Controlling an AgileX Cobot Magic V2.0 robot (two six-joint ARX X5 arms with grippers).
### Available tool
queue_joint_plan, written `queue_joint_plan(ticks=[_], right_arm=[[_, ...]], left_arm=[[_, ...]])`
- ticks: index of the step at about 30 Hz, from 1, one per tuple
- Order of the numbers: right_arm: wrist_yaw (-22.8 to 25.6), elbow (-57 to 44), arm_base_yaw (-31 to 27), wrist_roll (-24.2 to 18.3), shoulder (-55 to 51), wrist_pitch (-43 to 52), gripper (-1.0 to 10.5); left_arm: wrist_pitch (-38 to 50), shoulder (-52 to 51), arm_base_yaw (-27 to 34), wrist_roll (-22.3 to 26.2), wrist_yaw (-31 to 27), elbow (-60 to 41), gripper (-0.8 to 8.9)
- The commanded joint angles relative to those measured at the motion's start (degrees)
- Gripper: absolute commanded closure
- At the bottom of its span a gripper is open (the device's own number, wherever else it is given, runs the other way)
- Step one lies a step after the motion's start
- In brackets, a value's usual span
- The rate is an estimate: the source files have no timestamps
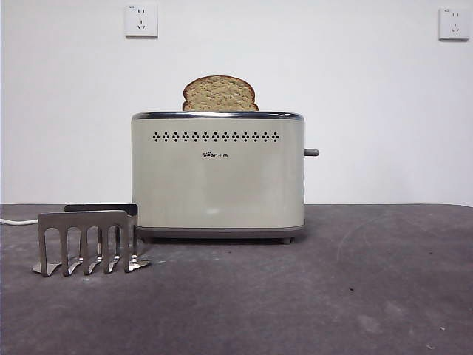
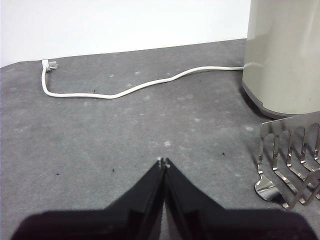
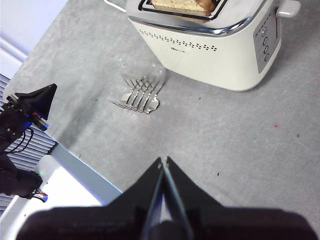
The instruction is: Pick up a slice of bread from the rack,put the bread on the toaster,press the button
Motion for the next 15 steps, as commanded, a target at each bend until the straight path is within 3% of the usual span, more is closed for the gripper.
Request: queue_joint_plan(ticks=[1,9,15], right_arm=[[0.13,-0.44,0.04,-0.46,0.02,0.33,9.5],[0.22,-0.44,-0.07,-1.11,0.02,0.39,9.5],[7.52,-1.25,-1.79,-4.37,-5.55,6.25,9.5]], left_arm=[[-0.52,-0.13,0.15,-0.63,0.22,-0.48,8.18],[-0.52,-0.13,0.15,-0.63,0.22,-0.48,8.18],[-0.52,-0.13,0.15,-0.63,0.22,-0.48,8.17]])
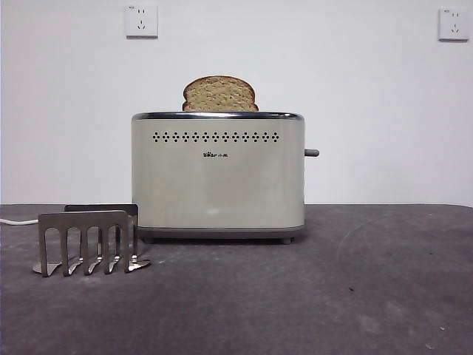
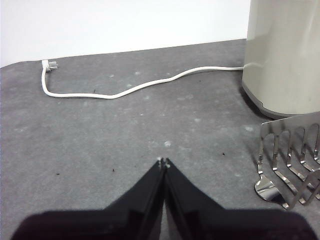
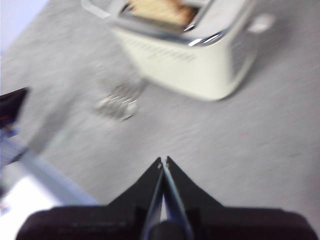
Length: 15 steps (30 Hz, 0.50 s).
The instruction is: Pick up a slice of bread from the rack,put the bread on the toaster,press the button
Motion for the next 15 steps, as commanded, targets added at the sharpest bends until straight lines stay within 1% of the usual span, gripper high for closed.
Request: queue_joint_plan(ticks=[1,5,8,12,15], right_arm=[[1.40,-1.88,-0.28,-1.66,-4.79,6.58,9.5],[1.53,-8.46,-0.96,-0.76,-12.17,18.64,9.5],[2.16,-16.48,-2.08,-0.79,-18.34,27.54,9.5],[7.89,-29.49,-3.04,1.05,-26.27,37.27,9.5],[11.28,-41.13,-3.65,5.53,-32.52,45.81,9.5]], left_arm=[[-0.52,-0.13,0.15,-0.63,0.22,-0.48,8.18],[-0.52,-0.13,0.15,-0.63,0.22,-0.48,8.17],[-0.52,-0.13,0.15,-0.63,0.22,-0.48,8.17],[-0.52,-0.13,0.15,-0.63,0.22,-0.48,8.18],[-0.52,-0.13,0.15,-0.63,0.22,-0.48,8.17]])
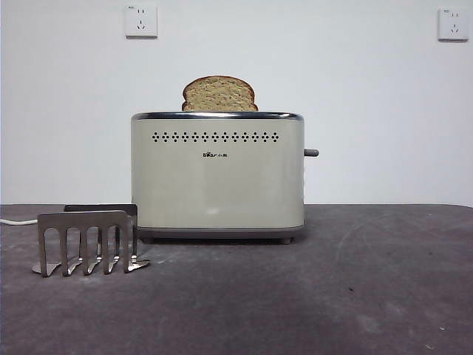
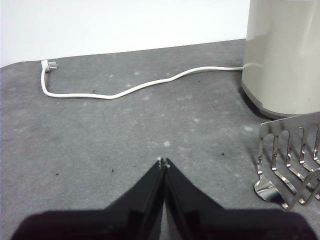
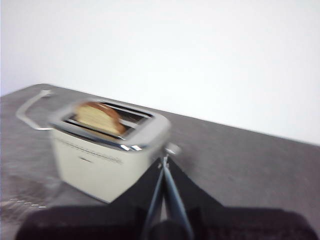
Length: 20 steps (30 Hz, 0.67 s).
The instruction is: Pick up a slice of bread from the rack,put the bread on the toaster,press the button
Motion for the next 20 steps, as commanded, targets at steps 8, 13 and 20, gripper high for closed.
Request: queue_joint_plan(ticks=[8,13,20], right_arm=[[10.25,-29.40,-0.35,10.40,-16.06,14.49,9.5],[11.50,-36.87,-0.33,10.45,-21.16,14.38,9.5],[11.30,-42.18,-0.33,11.52,-24.92,13.99,9.5]], left_arm=[[-0.55,-0.13,0.15,-0.63,0.22,-0.48,8.18],[-0.55,-0.13,0.15,-0.63,0.22,-0.48,8.17],[-0.55,-0.13,0.15,-0.63,0.22,-0.50,8.17]])
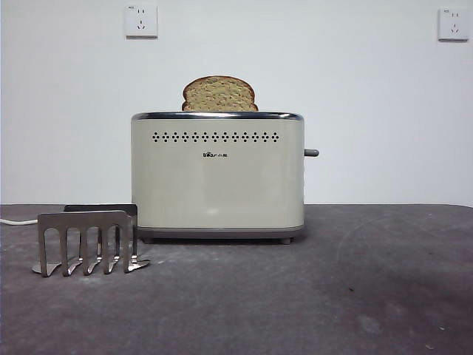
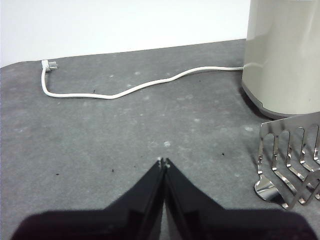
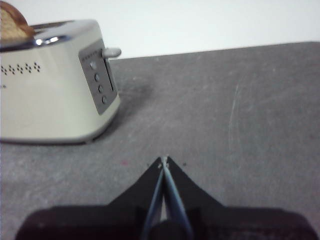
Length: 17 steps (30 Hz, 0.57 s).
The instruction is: Pick up a slice of bread from the rack,put the bread on the toaster,press the button
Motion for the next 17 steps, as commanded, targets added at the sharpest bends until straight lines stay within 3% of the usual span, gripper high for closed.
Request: queue_joint_plan(ticks=[1,17], right_arm=[[0.17,-1.29,0.00,0.92,-0.92,-0.02,9.5],[0.22,-2.49,0.00,3.41,-2.71,-1.18,9.5]], left_arm=[[-0.52,-0.13,0.15,-0.63,0.22,-0.48,8.17],[-0.52,-0.13,0.15,-0.63,0.22,-0.48,8.18]])
